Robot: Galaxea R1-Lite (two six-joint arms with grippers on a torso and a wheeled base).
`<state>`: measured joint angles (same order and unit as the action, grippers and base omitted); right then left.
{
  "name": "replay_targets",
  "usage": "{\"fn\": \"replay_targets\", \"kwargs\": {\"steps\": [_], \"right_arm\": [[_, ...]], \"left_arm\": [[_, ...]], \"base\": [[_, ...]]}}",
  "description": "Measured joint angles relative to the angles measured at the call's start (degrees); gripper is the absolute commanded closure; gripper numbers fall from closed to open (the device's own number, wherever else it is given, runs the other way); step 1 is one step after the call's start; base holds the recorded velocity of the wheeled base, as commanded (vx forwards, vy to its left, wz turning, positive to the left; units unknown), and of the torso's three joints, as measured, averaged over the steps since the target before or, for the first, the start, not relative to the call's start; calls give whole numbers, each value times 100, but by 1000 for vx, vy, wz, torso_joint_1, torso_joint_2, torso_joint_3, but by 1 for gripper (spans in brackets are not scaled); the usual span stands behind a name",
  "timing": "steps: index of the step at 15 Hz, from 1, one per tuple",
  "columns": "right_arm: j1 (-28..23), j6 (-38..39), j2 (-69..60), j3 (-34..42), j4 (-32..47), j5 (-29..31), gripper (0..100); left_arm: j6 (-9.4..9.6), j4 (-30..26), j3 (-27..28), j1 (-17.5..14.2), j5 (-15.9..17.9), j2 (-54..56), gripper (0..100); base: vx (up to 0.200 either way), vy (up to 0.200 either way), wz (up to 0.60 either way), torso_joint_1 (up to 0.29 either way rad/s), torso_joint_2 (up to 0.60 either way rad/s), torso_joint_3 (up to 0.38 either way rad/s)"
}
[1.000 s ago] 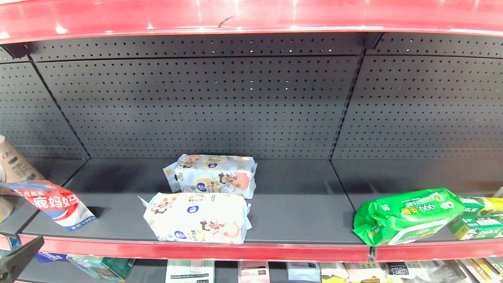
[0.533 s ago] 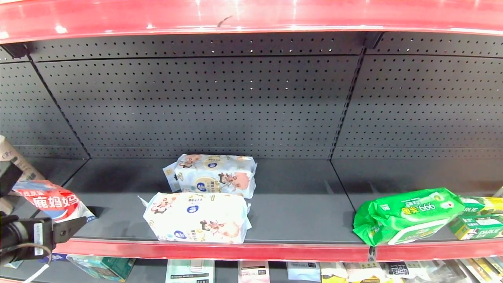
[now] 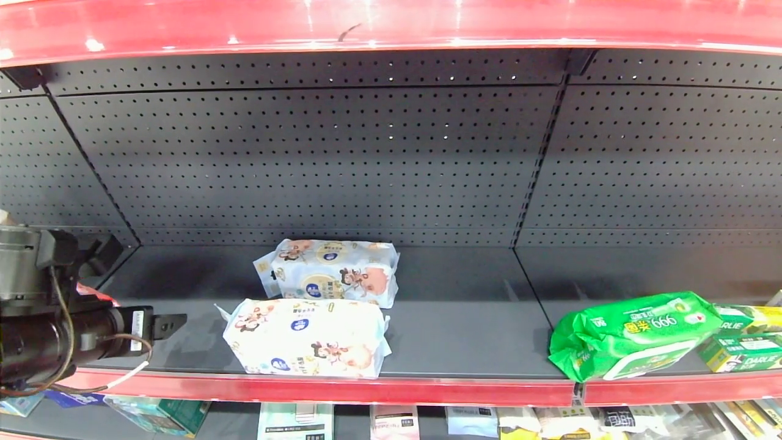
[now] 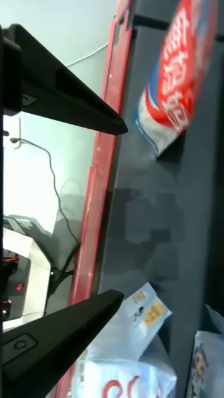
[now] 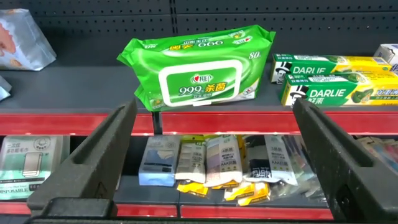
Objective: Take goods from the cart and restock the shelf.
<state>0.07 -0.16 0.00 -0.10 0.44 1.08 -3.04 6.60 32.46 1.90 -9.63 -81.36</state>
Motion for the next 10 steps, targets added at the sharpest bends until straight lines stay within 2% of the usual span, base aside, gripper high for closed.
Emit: {"fn": "replay_targets", "kwargs": {"steps": [6,10], "right_arm": [[0,0,0,0,0,2,0],[0,2,0,0,2,2,0]], "left_arm": [[-22,185,50,200,30,-646,0],[-20,194,94,263,167,-866,0]], "base": [[0,0,0,0,0,0],[0,0,0,0,0,0]]}}
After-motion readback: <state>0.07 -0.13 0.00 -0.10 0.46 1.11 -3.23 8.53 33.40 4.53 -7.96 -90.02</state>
